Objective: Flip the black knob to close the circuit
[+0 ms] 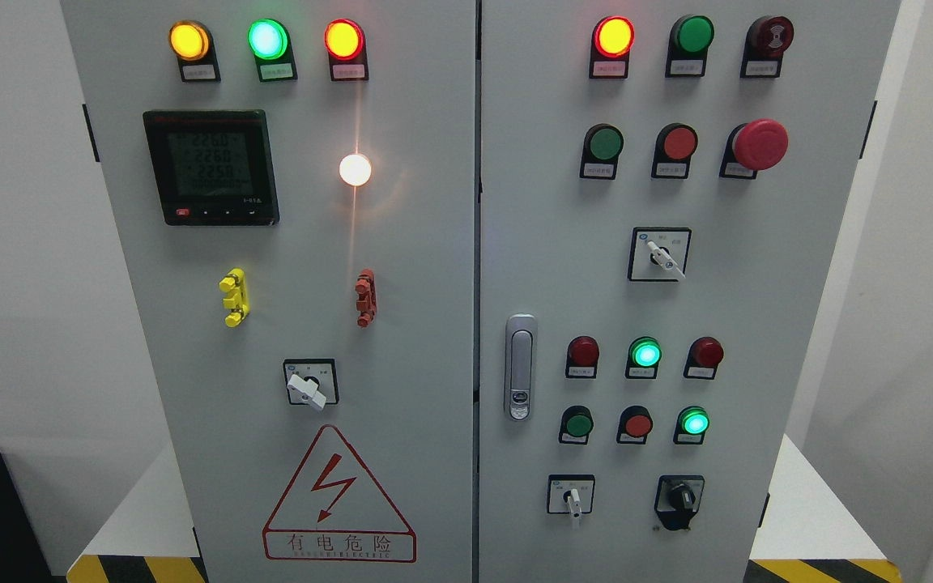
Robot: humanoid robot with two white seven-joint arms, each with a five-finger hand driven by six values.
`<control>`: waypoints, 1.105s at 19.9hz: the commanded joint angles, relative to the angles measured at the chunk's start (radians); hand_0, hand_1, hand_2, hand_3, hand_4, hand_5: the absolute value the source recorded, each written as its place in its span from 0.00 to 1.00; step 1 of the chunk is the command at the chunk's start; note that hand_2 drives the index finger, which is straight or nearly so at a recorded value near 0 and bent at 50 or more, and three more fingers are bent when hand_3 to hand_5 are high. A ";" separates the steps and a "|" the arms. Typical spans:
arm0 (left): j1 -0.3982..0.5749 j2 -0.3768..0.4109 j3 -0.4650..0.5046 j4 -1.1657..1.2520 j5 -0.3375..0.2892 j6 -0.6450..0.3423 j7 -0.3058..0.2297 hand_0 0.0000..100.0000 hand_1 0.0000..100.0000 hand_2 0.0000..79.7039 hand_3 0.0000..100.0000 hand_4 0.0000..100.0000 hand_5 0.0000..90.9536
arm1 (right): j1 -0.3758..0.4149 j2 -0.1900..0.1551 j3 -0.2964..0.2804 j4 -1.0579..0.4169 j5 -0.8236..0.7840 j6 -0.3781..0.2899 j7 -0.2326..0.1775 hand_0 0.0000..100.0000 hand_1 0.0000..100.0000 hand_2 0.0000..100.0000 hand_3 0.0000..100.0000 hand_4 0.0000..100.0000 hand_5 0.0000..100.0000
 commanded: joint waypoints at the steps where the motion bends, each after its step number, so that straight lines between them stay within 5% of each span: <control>1: 0.000 0.000 0.000 0.000 0.000 0.000 0.001 0.12 0.56 0.00 0.00 0.00 0.00 | 0.032 0.000 0.000 -0.002 -0.024 -0.001 0.002 0.00 0.27 0.00 0.00 0.00 0.00; 10: 0.000 0.000 0.000 0.000 0.000 0.000 0.001 0.12 0.56 0.00 0.00 0.00 0.00 | 0.032 0.003 0.002 -0.006 -0.026 -0.013 0.006 0.00 0.27 0.00 0.00 0.00 0.00; 15: 0.000 0.000 0.000 0.000 0.000 0.000 0.001 0.12 0.56 0.00 0.00 0.00 0.00 | 0.035 0.005 0.115 -0.031 -0.008 -0.084 -0.004 0.00 0.27 0.05 0.02 0.00 0.00; 19: 0.000 0.000 0.000 0.000 0.000 0.000 0.001 0.12 0.56 0.00 0.00 0.00 0.00 | 0.047 -0.012 0.210 -0.118 0.018 -0.090 -0.064 0.00 0.26 0.23 0.24 0.17 0.00; 21: 0.000 0.000 0.000 0.000 0.000 0.000 0.001 0.12 0.56 0.00 0.00 0.00 0.00 | 0.051 -0.020 0.210 -0.187 0.113 -0.089 -0.092 0.00 0.24 0.31 0.37 0.28 0.00; 22: 0.000 0.000 0.000 0.000 0.000 0.000 0.001 0.12 0.56 0.00 0.00 0.00 0.00 | 0.052 -0.021 0.207 -0.225 0.167 -0.089 -0.107 0.00 0.23 0.36 0.47 0.37 0.10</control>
